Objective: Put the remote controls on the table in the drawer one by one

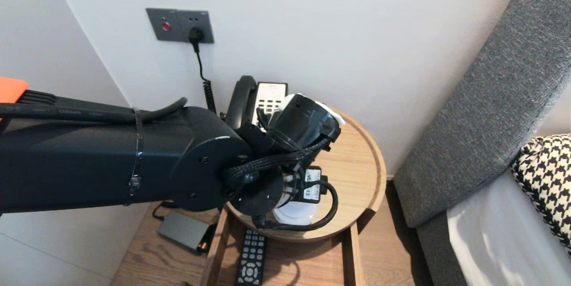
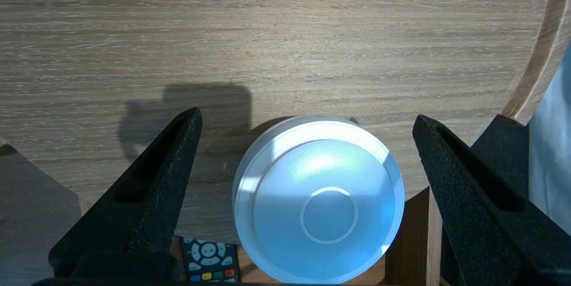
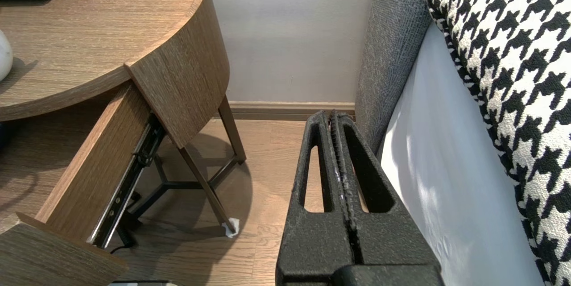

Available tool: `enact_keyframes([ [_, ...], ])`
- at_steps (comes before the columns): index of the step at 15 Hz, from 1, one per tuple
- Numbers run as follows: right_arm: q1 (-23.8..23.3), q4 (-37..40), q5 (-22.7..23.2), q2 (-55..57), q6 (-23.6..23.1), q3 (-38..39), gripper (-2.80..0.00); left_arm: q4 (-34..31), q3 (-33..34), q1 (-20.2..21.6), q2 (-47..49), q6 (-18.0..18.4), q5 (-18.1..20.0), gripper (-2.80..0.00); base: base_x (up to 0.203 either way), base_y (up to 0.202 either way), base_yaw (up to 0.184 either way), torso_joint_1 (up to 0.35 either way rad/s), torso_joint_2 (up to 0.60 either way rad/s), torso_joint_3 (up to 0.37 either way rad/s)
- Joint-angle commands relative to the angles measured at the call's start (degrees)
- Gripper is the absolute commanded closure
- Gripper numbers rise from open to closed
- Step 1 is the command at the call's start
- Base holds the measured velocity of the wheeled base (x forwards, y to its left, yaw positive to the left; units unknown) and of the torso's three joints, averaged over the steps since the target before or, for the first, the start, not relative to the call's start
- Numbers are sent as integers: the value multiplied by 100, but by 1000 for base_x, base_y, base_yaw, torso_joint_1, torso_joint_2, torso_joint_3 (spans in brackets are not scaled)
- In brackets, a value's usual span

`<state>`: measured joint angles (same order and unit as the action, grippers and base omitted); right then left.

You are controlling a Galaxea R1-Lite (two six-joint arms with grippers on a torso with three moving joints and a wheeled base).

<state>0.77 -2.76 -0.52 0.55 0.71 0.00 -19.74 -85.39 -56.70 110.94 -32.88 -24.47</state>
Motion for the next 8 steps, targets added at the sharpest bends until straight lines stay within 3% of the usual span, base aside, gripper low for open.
enact_keyframes([
  [1, 2, -6, 0, -2, 0, 149, 0, -13, -13, -16, 77, -34, -23, -280, 0, 0, 0, 0, 0, 0],
  [8, 2, -6, 0, -2, 0, 149, 0, -21, 110, -42, 147, -78, -23, -280, 0, 0, 0, 0, 0, 0],
])
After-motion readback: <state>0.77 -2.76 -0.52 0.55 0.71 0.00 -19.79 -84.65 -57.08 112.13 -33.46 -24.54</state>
